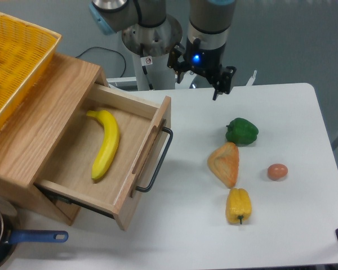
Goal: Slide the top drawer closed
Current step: 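Move the open gripper down toward the table beside the green pepper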
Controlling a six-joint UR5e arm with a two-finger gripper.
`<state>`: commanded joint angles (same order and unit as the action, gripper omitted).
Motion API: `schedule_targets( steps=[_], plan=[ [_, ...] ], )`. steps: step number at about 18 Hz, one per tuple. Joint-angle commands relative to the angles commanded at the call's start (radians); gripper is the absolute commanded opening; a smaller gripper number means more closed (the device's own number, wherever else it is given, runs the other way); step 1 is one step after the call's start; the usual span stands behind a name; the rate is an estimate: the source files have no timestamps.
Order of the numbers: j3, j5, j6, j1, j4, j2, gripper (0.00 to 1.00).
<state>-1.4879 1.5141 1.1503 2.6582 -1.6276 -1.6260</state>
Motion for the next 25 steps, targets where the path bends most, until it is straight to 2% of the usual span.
schedule_targets(
  steps=[9, 11, 12, 15, 20, 25],
  plan=[
    [-0.012, -0.008, 0.039, 0.088, 0.002, -0.015, 1.00],
    [-0.015, -0.008, 0.039, 0.103, 0.003, -0.037, 1.00],
    [-0.023, -0.006, 0.040, 0.103, 0.014, -0.038, 1.00],
    [-0.034, 0.000, 0.039, 0.109, 0.096, -0.061, 1.00],
    [-0.035, -0.006, 0.025, 0.129, 0.109, -0.075, 1.00],
    [-0.038, -0.008, -0.179, 0.115, 0.230, -0.127, 1.00]
  ],
)
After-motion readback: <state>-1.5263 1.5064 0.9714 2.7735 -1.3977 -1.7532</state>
